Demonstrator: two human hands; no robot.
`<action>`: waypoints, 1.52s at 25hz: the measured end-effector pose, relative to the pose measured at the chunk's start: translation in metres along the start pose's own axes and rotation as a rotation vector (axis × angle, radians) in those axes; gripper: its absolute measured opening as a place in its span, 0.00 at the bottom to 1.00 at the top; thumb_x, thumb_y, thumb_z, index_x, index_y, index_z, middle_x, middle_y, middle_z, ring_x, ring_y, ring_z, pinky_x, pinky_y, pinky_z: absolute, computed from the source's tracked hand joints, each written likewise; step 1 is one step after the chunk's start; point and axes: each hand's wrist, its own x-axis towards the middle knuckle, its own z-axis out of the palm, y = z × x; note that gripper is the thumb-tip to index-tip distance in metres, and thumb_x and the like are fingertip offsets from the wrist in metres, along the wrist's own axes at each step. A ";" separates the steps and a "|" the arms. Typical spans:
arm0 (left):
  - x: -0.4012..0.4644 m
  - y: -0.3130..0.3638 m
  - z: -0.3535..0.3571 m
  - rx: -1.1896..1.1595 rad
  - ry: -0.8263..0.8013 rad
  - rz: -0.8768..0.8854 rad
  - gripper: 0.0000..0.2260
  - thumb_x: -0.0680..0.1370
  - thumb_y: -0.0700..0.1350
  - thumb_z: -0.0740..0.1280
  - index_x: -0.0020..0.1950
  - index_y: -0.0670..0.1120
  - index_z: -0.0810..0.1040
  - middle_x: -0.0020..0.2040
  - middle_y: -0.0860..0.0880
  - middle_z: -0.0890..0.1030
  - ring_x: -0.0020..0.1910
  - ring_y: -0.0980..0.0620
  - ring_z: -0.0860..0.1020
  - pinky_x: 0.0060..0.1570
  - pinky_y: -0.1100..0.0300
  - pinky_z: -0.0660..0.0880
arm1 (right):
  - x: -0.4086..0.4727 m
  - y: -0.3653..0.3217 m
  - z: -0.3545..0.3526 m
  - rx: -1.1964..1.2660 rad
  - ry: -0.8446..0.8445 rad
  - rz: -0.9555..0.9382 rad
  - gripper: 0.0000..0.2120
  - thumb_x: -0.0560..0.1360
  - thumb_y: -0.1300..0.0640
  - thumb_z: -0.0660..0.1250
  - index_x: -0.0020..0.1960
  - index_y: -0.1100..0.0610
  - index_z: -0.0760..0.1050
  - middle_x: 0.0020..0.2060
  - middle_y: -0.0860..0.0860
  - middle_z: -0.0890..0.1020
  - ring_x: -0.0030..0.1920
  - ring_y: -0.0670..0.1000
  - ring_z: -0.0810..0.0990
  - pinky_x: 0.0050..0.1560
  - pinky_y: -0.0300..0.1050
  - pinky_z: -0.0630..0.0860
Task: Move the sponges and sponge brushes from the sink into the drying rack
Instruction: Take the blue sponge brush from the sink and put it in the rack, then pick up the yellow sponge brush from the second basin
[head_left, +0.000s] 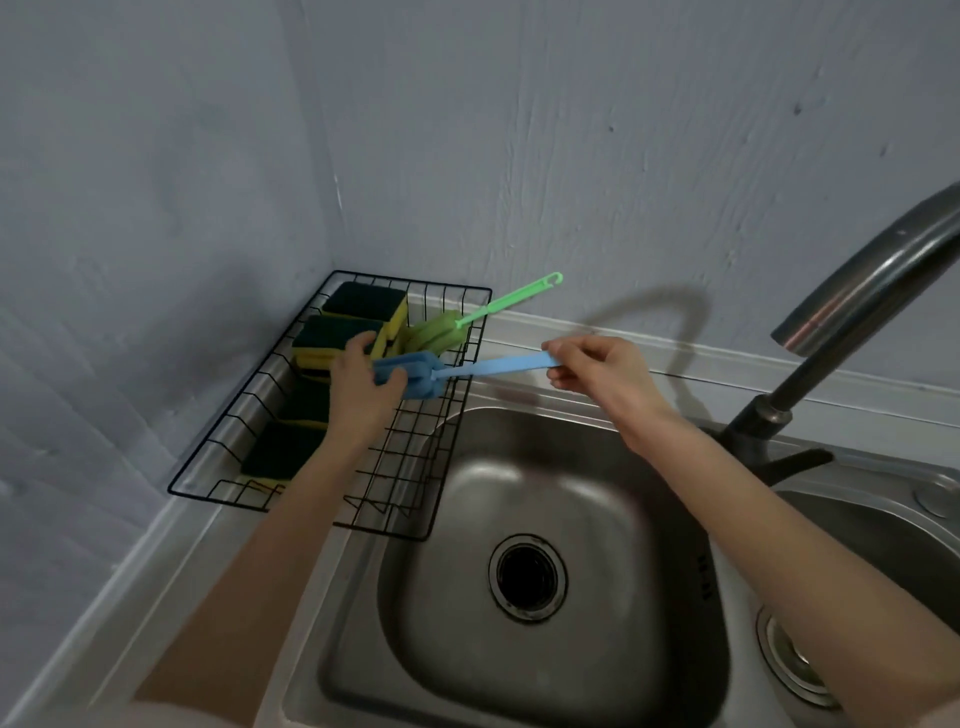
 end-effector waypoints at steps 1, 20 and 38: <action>0.009 -0.001 0.006 0.063 -0.055 0.057 0.21 0.75 0.40 0.63 0.67 0.43 0.63 0.67 0.38 0.68 0.63 0.43 0.70 0.60 0.53 0.70 | 0.010 0.000 0.001 -0.012 0.010 0.001 0.11 0.76 0.63 0.62 0.54 0.67 0.78 0.34 0.51 0.79 0.26 0.41 0.79 0.36 0.29 0.79; 0.062 -0.026 0.060 0.264 -0.303 0.174 0.23 0.76 0.37 0.60 0.70 0.43 0.58 0.71 0.42 0.63 0.70 0.45 0.61 0.69 0.54 0.59 | 0.093 0.032 0.027 -0.067 0.059 0.128 0.08 0.76 0.55 0.62 0.52 0.58 0.73 0.40 0.51 0.78 0.37 0.45 0.78 0.38 0.34 0.77; -0.082 0.048 0.063 0.334 -0.413 0.393 0.17 0.75 0.40 0.62 0.64 0.42 0.68 0.65 0.41 0.72 0.64 0.45 0.70 0.64 0.56 0.64 | -0.046 0.045 -0.081 -0.597 -0.048 0.101 0.22 0.75 0.57 0.64 0.67 0.58 0.67 0.64 0.57 0.74 0.64 0.55 0.73 0.66 0.46 0.67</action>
